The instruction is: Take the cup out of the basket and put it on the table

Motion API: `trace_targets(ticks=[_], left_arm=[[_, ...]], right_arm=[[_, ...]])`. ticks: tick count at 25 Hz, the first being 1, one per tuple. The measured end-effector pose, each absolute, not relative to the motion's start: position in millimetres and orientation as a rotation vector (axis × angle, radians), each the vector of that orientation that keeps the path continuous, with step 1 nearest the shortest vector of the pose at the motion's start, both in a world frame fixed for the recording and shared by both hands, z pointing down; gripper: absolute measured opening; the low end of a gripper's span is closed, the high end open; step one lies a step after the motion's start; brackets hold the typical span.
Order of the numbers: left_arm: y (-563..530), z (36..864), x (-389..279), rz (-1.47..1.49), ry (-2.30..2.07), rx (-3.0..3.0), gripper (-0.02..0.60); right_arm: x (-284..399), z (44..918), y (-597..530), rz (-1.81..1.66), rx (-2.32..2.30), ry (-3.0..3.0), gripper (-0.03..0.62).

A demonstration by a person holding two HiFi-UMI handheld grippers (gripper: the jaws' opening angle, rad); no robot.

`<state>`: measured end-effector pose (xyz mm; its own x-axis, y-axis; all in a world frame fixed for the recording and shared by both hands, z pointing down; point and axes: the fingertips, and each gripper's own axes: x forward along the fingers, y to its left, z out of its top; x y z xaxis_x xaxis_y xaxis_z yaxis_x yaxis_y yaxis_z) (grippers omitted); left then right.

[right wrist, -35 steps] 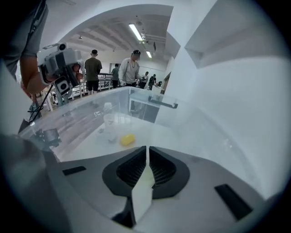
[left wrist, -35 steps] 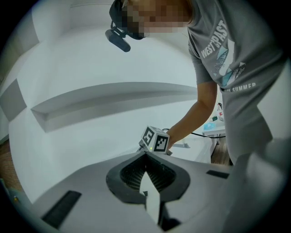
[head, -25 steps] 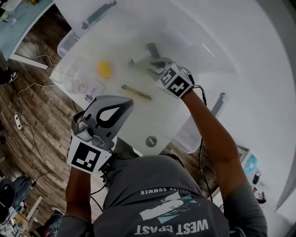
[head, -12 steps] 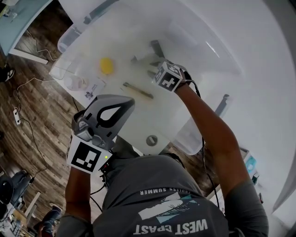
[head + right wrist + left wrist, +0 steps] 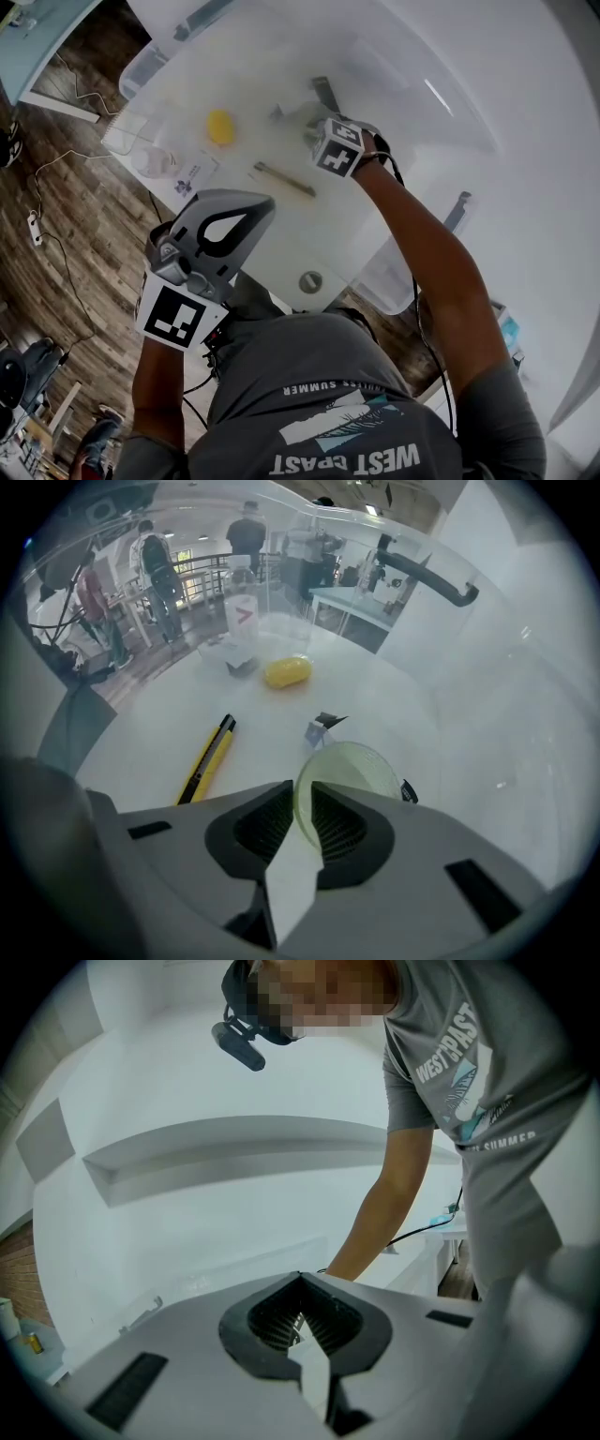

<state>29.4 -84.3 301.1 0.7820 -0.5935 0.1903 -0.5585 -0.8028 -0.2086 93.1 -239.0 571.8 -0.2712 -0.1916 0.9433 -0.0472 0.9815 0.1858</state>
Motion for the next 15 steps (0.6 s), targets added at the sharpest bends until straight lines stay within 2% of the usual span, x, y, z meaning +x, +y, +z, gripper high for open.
trace_targets(ticks=[1,2,15], left_arm=[[-84.5,301.5,29.0,-0.373,0.92,-2.832,0.009],[-84.6,301.6,28.8,-0.374,0.92,-2.831,0.009],[-77.1,296.0,31.0,-0.379,0.892,-2.816,0.009]], right_arm=[[92.7,572.1,-237.4,-0.136,0.172,-1.841,0.045],[93.0,572.6,-235.7,-0.13,0.171,-1.835,0.034],[91.4,525.4,-211.1,-0.139,0.234,-1.918,0.028]])
